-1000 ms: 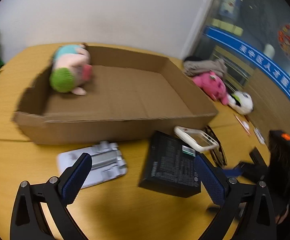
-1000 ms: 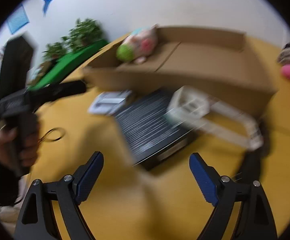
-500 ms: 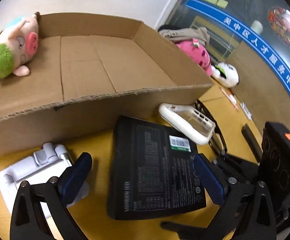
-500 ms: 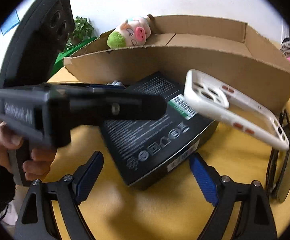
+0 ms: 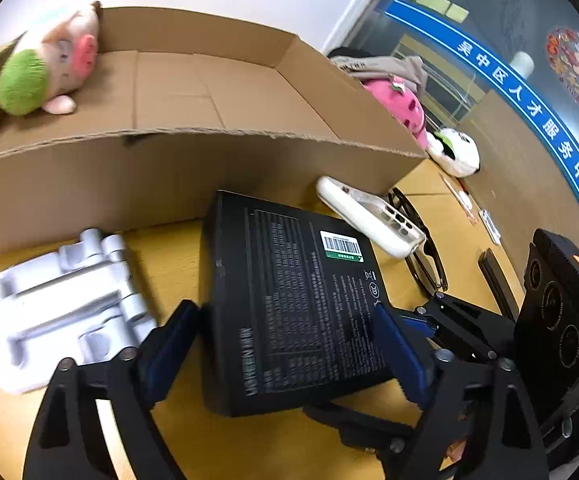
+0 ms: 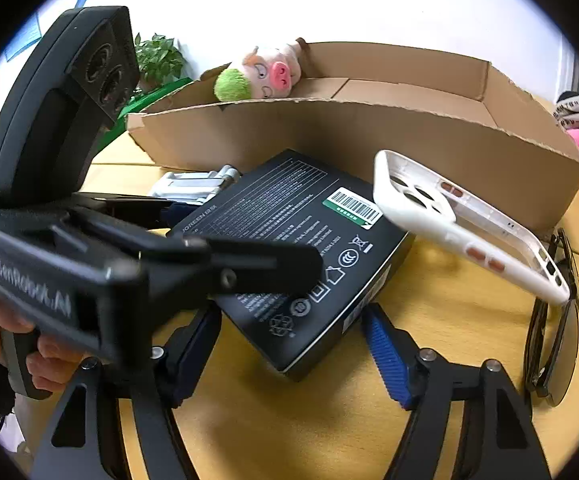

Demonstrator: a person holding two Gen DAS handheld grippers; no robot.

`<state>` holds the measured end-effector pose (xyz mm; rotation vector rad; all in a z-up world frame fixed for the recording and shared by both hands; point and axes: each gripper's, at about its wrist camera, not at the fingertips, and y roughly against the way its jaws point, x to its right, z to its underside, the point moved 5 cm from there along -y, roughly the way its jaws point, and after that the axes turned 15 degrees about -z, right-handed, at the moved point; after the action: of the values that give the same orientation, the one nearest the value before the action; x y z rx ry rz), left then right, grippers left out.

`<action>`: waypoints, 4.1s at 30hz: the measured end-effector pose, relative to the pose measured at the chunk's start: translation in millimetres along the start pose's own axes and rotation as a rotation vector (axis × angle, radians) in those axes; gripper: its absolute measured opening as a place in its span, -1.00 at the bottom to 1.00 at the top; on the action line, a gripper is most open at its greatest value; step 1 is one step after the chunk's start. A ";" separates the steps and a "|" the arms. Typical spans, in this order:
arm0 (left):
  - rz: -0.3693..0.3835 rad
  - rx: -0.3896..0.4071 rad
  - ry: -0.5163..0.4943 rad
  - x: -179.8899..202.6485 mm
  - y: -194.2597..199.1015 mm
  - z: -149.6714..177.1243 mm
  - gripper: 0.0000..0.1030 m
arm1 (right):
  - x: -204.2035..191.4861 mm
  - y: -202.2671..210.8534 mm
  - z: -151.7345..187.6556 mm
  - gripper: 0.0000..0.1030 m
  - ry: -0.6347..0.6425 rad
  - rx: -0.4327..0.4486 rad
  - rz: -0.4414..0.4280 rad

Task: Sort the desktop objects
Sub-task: 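Close both grippers on the sides of the black UGREEN box, then lift the black box with both grippers and carry it over the cardboard box, then lower the black box into the cardboard box and open both grippers, then move both grippers back toward the white phone stand on the table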

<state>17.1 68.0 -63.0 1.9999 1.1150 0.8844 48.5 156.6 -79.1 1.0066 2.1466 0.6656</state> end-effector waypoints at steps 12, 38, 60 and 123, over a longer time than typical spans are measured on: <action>-0.154 0.204 0.008 -5.8 86.5 0.9 0.61 | -53.1 23.0 -23.5 0.34 0.170 0.092 0.003; -0.213 0.651 -0.105 -9.8 208.2 -209.3 0.60 | -59.2 109.5 -245.0 0.34 0.400 0.423 0.066; -0.203 0.522 -0.026 -51.8 98.5 -302.9 0.61 | 35.3 35.6 -314.3 0.34 0.349 0.295 0.063; -0.480 0.479 0.004 -33.9 128.1 -124.0 1.00 | 46.5 39.9 -150.7 0.19 0.015 0.158 0.160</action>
<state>-42.1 14.0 99.8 1.9426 1.8408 0.3924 -67.4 192.3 29.2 1.2723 2.1748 0.5860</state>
